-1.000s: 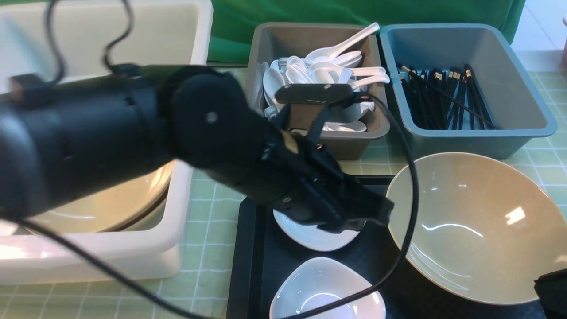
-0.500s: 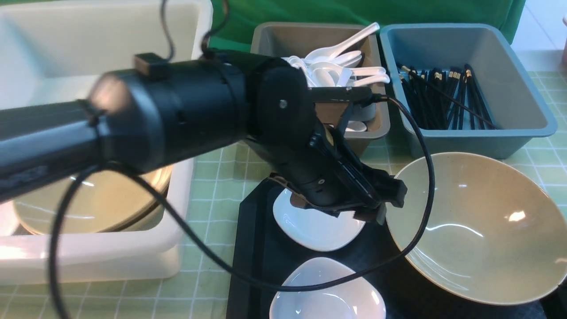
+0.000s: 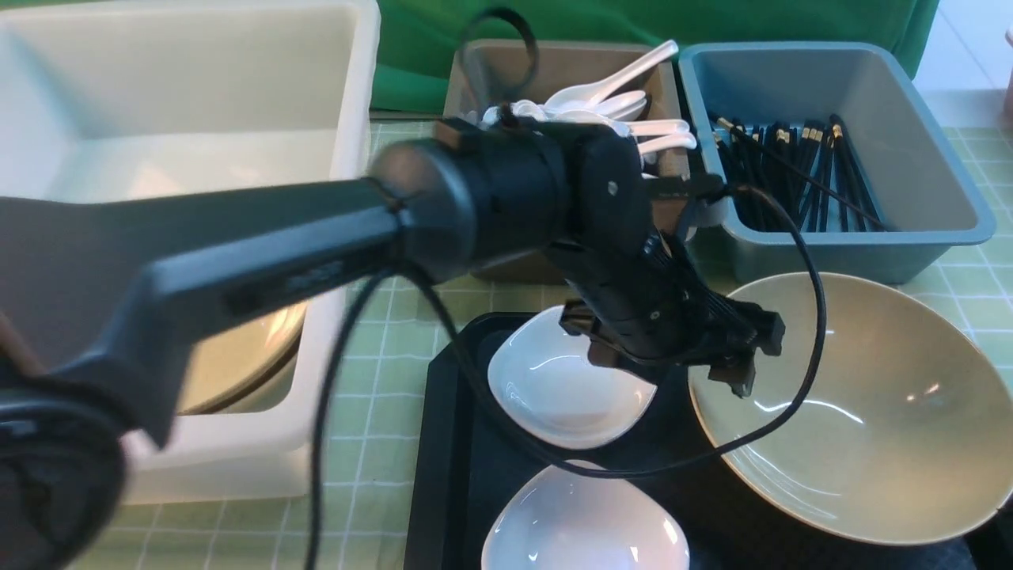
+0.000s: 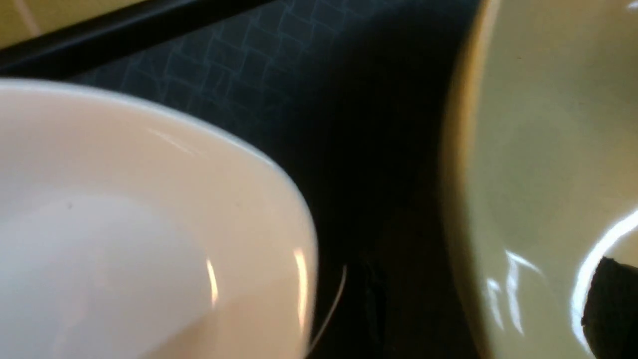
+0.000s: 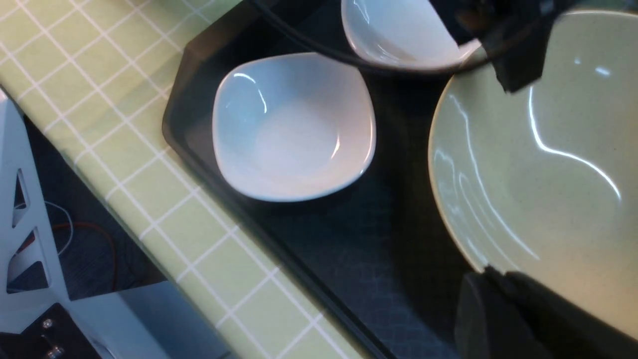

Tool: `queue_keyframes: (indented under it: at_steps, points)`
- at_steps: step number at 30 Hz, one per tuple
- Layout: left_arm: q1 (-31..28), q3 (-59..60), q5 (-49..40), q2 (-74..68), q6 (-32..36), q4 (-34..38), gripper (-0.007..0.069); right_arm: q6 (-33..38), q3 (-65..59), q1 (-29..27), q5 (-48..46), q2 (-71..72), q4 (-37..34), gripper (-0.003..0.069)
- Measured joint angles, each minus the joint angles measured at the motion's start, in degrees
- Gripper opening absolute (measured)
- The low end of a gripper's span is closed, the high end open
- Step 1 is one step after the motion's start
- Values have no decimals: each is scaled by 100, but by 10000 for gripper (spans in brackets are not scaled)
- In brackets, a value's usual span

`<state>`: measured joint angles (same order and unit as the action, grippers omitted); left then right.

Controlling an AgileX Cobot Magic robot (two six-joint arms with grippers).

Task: On green table put chopsticks spoon bowls plates into blue grey white boxes.
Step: 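Grasp the large bowl on the tray by its rim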

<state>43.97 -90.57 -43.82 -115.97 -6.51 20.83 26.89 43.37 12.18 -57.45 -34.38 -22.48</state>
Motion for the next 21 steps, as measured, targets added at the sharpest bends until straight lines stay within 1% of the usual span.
queue_keyframes:
  at_steps: [2, 3, 5, 6, 7, 8, 9, 11, 14, 16, 17, 19, 20, 21]
  points:
    - [-8, -90, -6, -166, 41, 10, 459, 0, 0, 0, 0, 0, 0, 38]
    - [-6, -110, -6, -204, 72, 24, 414, 0, 0, 0, 0, 0, 0, 38]
    - [-55, -145, -8, -225, 96, 51, 293, 0, 0, 0, -6, 0, 0, 40]
    - [-85, -157, -21, -225, 101, 77, 219, 0, 0, 0, -6, 0, 0, 41]
    - [-152, -163, -28, -225, 117, 135, 129, 0, 0, 0, -6, 0, 0, 41]
    - [-215, -163, -46, -220, 132, 230, 74, 0, 0, 0, -6, 0, 0, 42]
    - [-215, -163, -47, -220, 132, 230, 74, 0, 0, 0, -6, 0, 0, 43]
    - [-368, -167, -135, -214, 296, 439, 19, 0, 0, 0, 8, 0, 0, 43]
    - [-590, -167, -370, -183, 712, 820, 15, 100, 0, 63, 107, 0, -33, 43]
    - [-733, -167, -506, -127, 1023, 1119, 15, 334, 0, 185, 200, 0, -117, 44]
    - [-760, -167, -524, -116, 1077, 1151, 15, 380, 0, 217, 217, 0, -148, 44]
    - [-916, -167, -633, 54, 1369, 1491, 16, 628, 0, 390, 386, -8, -369, 44]
    - [-928, -167, -640, 54, 1390, 1491, 16, 639, 0, 406, 415, -12, -394, 44]
    - [-1020, -167, -721, 170, 1551, 1531, 17, 675, 0, 438, 527, -49, -458, 46]
